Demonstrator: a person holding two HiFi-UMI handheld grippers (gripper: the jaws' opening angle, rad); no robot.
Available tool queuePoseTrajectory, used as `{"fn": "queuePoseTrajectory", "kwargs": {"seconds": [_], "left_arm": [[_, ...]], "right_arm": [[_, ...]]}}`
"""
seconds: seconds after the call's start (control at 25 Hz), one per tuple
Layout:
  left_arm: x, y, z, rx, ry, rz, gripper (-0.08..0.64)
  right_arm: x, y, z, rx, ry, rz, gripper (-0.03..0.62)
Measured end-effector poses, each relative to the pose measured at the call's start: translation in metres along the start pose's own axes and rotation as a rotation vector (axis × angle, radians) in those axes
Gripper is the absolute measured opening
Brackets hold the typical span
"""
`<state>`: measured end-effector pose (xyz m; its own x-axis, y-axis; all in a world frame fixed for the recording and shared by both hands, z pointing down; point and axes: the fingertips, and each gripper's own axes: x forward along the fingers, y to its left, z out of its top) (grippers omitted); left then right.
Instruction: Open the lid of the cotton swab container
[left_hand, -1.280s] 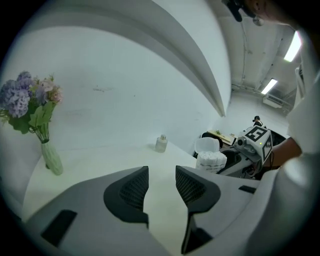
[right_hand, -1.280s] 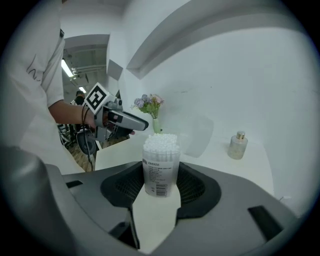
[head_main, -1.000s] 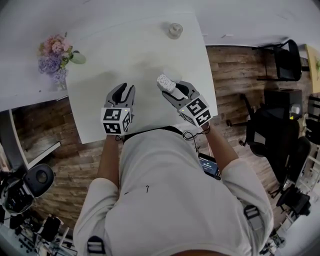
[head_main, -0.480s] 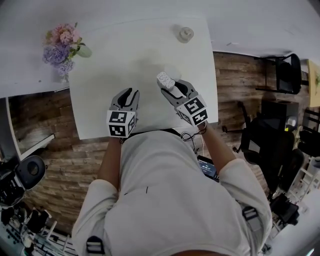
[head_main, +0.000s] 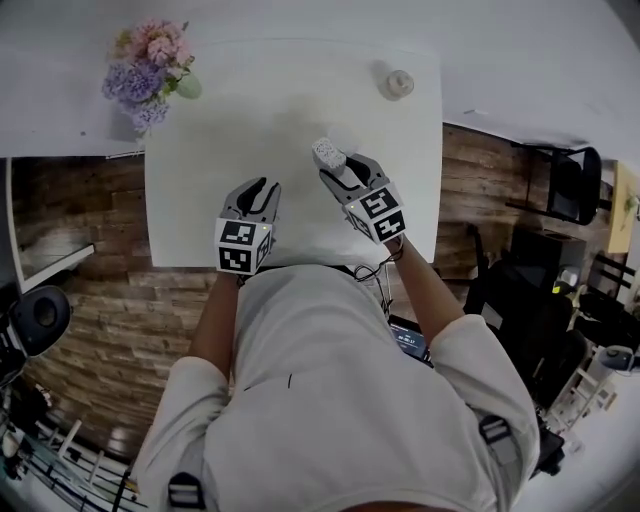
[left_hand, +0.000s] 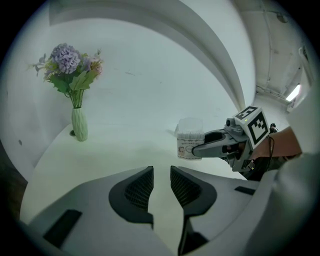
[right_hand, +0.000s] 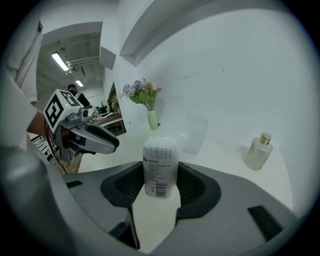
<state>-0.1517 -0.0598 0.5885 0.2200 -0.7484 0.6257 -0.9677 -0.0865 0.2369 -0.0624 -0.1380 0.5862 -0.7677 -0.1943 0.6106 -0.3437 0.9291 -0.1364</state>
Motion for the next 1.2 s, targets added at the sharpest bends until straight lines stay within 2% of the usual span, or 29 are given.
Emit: {"fn": "queuePoseTrajectory", "kwargs": {"seconds": [0.4,0.56,1.2], "left_arm": [[-0.007,0.020,-0.007,-0.042,0.010,0.041,0.117],[-0.005,0.021,-0.007,-0.052,0.012,0.035,0.117],[0.007,0.011,-0.010,-0.051,0.041,0.000,0.117]], "right_arm": [[0.047,-0.007,-0.006,-0.015,0.061,0.016,0.192],[0.055,-0.009,-0.010,0.015,0.081,0.012,0.192],[0.055,-0.021,-0.027,0.004,0.099,-0.012,0.193]]}}
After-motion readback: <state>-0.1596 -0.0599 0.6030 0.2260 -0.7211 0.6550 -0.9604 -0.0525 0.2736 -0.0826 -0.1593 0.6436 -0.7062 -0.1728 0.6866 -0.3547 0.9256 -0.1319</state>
